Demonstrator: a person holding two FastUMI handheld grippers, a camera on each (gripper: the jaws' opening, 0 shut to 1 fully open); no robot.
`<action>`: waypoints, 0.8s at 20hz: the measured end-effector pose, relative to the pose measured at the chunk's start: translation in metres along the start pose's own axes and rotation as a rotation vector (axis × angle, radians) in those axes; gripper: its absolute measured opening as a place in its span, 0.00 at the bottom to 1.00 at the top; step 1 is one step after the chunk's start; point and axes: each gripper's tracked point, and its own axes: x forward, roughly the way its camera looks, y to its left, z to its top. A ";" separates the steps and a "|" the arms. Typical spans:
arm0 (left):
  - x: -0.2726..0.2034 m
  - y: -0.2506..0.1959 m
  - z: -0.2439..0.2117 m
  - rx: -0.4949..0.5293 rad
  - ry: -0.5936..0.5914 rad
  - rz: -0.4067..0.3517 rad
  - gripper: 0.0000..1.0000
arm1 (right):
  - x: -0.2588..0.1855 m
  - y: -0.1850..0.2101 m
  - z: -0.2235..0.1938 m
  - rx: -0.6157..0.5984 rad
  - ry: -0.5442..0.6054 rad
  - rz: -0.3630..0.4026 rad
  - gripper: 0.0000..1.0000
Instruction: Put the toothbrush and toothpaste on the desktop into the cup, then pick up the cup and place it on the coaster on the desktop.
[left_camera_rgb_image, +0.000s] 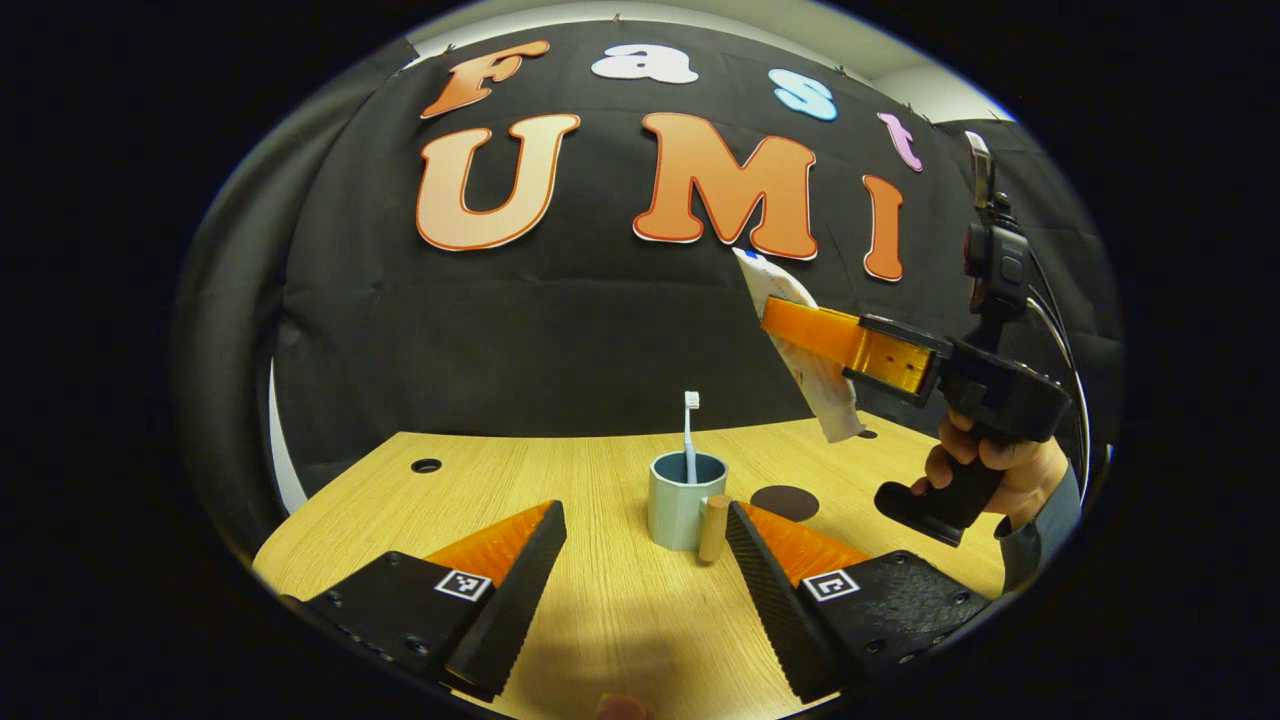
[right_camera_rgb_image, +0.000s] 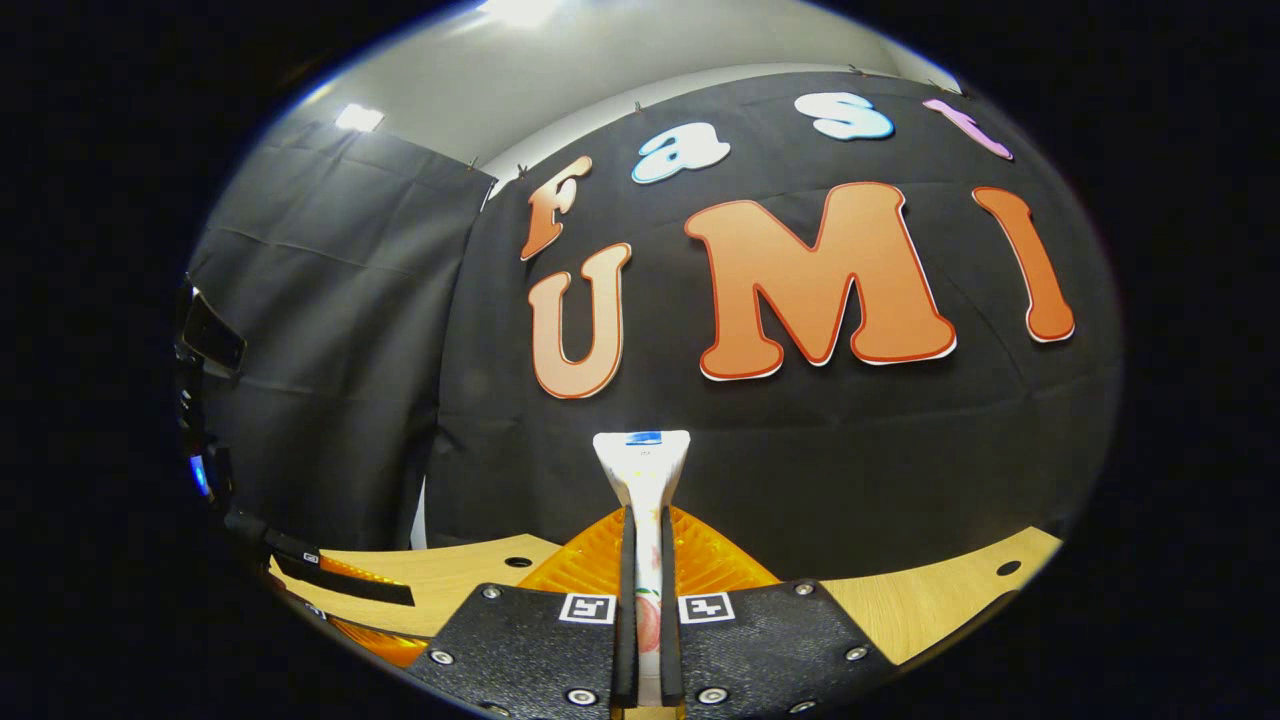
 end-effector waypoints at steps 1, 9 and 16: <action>0.001 0.001 -0.002 -0.001 -0.001 0.001 0.97 | 0.005 -0.001 -0.002 0.019 -0.002 -0.003 0.08; 0.006 0.013 -0.018 -0.032 0.027 0.007 0.97 | 0.041 -0.003 -0.025 0.150 -0.006 -0.008 0.08; 0.011 0.027 -0.035 -0.080 0.061 0.018 0.98 | 0.060 0.004 -0.054 0.166 0.014 -0.010 0.09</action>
